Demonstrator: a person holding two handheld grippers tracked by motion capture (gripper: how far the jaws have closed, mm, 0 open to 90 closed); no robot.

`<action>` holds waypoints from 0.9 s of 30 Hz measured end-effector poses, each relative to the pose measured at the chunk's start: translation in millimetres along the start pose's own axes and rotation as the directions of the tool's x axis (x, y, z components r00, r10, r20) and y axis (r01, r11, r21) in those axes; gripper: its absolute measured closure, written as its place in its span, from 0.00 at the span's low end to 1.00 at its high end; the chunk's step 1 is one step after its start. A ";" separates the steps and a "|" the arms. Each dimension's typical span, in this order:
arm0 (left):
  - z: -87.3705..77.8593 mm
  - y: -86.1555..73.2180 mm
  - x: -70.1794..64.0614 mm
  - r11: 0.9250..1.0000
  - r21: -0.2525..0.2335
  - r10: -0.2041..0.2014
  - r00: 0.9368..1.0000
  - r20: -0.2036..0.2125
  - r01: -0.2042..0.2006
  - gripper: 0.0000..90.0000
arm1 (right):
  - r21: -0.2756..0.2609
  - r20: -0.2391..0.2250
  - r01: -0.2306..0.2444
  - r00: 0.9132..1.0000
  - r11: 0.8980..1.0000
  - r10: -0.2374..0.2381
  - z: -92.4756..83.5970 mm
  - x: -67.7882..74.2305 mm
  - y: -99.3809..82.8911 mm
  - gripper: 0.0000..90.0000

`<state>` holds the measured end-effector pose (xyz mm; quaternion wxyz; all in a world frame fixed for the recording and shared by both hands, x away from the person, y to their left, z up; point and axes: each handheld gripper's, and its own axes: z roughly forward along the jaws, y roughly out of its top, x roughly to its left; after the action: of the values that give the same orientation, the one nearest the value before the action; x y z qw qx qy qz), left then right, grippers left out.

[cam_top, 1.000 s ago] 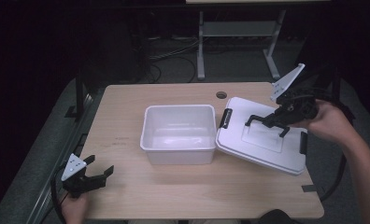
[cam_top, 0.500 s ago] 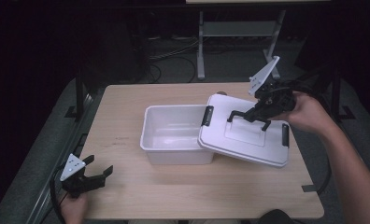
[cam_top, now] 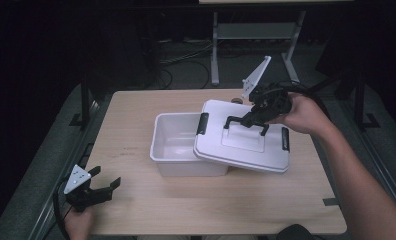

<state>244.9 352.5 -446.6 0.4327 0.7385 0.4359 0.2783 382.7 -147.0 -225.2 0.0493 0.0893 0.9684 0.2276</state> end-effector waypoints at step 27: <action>1.6 -0.4 0.6 1.000 0.002 0.001 1.000 0.003 -0.001 0.15 | 0.001 -0.040 0.077 0.996 0.997 -0.077 31.5 -8.9 54.6 0.94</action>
<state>246.3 352.5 -447.7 0.4326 0.7394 0.4352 0.2768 403.9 -87.1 -228.3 0.0383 0.0475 0.9722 0.2259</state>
